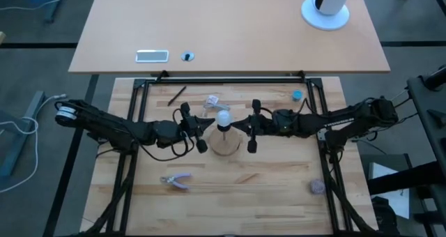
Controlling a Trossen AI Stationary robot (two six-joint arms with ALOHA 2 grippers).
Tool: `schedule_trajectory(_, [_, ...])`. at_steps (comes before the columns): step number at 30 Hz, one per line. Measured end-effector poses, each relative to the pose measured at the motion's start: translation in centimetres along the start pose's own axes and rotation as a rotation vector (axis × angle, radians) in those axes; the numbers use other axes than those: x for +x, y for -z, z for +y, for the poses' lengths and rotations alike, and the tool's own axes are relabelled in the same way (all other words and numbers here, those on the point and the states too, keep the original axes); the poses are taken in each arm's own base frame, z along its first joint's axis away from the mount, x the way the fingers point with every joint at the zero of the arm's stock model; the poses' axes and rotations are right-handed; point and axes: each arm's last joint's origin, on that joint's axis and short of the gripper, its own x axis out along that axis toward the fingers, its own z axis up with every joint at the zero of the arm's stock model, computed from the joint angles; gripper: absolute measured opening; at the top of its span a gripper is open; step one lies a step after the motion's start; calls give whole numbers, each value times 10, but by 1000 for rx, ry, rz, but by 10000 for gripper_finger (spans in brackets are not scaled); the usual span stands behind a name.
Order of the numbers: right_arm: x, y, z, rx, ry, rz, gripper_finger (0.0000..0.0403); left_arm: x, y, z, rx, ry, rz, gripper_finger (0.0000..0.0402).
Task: Screw lightbulb
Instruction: Insert the lightbulb into the lamp
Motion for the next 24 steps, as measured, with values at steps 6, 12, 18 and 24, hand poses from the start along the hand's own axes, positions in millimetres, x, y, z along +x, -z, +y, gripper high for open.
schedule_trajectory(6, [-1,6,0,1,56,72,0,-2,0,-1,0,6,7,0])
schedule_trajectory(12, [-1,8,-4,-34,151,100,0,-10,-5,-7,-3,105,-15,0])
schedule_trajectory(18, [0,3,-9,-56,170,48,0,-9,-10,-7,3,152,-68,0])
schedule_trajectory(24, [0,1,-6,-55,99,24,0,-5,-8,-2,18,75,-55,0])
